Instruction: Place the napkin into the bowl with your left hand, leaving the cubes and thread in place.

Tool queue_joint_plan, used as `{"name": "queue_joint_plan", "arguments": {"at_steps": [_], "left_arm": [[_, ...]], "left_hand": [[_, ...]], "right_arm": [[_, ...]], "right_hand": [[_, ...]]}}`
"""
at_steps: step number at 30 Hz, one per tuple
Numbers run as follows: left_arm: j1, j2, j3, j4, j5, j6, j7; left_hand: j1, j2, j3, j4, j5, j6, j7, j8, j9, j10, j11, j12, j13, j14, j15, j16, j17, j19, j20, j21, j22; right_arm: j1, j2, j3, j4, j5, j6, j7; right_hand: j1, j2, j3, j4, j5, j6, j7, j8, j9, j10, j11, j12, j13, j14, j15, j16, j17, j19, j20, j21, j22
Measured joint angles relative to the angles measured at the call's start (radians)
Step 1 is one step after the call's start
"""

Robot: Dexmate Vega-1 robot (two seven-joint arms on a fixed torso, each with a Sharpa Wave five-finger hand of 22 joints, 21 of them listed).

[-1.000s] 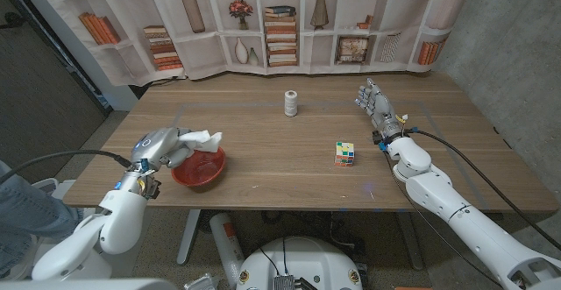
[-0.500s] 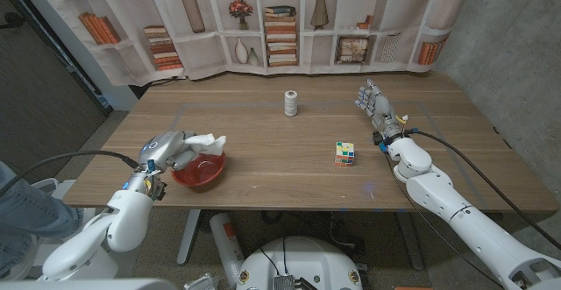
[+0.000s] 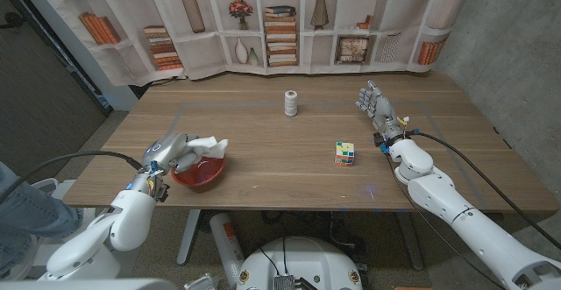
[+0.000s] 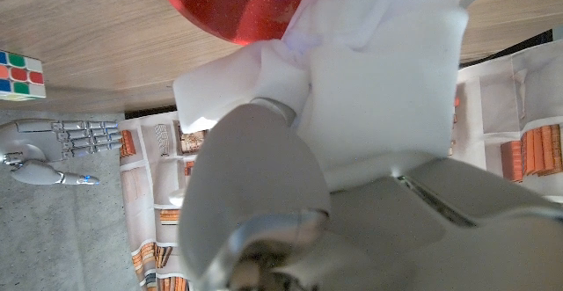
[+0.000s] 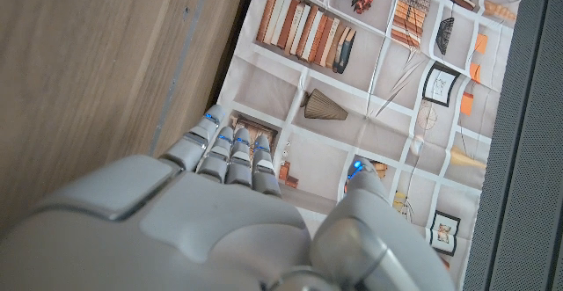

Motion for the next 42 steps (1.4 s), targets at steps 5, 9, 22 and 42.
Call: {"name": "queue_joint_plan", "arguments": {"at_steps": [5,9,22,42], "left_arm": [[-0.002,0.007,0.009,0.004,-0.018,0.005,0.000],[-0.003,0.010,0.014,0.008,-0.035,0.006,0.001],[-0.025,0.031,0.051,0.043,-0.089,0.008,0.013],[-0.067,0.070,0.109,0.080,-0.165,0.012,0.036]], "left_hand": [[0.000,0.000,0.000,0.000,0.000,0.000,0.000,0.000,0.000,0.000,0.000,0.000,0.000,0.000,0.000,-0.004,0.003,0.000,0.000,0.004,0.000],[0.000,0.000,0.000,0.000,0.000,0.000,0.000,0.000,0.000,0.000,0.000,0.000,0.000,0.000,0.000,-0.004,0.003,0.000,0.000,0.004,0.000],[0.000,0.000,0.000,0.000,0.000,0.000,0.000,0.000,0.000,0.000,0.000,-0.009,0.004,0.002,-0.002,-0.008,0.003,-0.008,0.000,0.008,0.000],[-0.005,0.004,-0.003,0.003,0.000,0.000,0.000,0.000,0.000,0.003,0.003,-0.015,0.008,0.002,-0.002,-0.012,0.007,-0.013,0.002,0.015,0.000]], "right_arm": [[-0.005,-0.002,0.002,-0.002,0.001,0.000,-0.001],[-0.009,-0.004,0.004,-0.005,0.002,0.000,-0.001],[-0.014,-0.008,0.006,-0.009,0.004,-0.005,-0.006],[-0.021,-0.009,0.009,-0.004,0.013,-0.009,-0.006]], "right_hand": [[0.000,0.000,0.000,0.000,0.000,0.000,0.000,0.000,0.000,0.000,0.000,0.000,0.000,0.000,0.000,0.000,0.000,0.000,0.000,0.000,0.000],[0.004,0.004,0.000,0.000,0.000,0.000,0.000,0.000,0.000,0.000,0.000,0.000,0.000,0.000,0.000,0.000,0.000,0.000,0.000,0.000,0.000],[0.004,0.004,-0.004,-0.004,0.000,0.004,-0.004,0.000,0.000,0.000,0.000,0.000,0.000,0.000,0.000,0.000,0.000,0.000,0.000,0.000,0.000],[0.004,0.004,-0.004,-0.004,0.000,0.004,-0.004,0.000,0.000,0.000,0.000,0.000,0.000,0.000,0.000,0.000,0.000,0.000,0.000,0.000,0.000]]}}
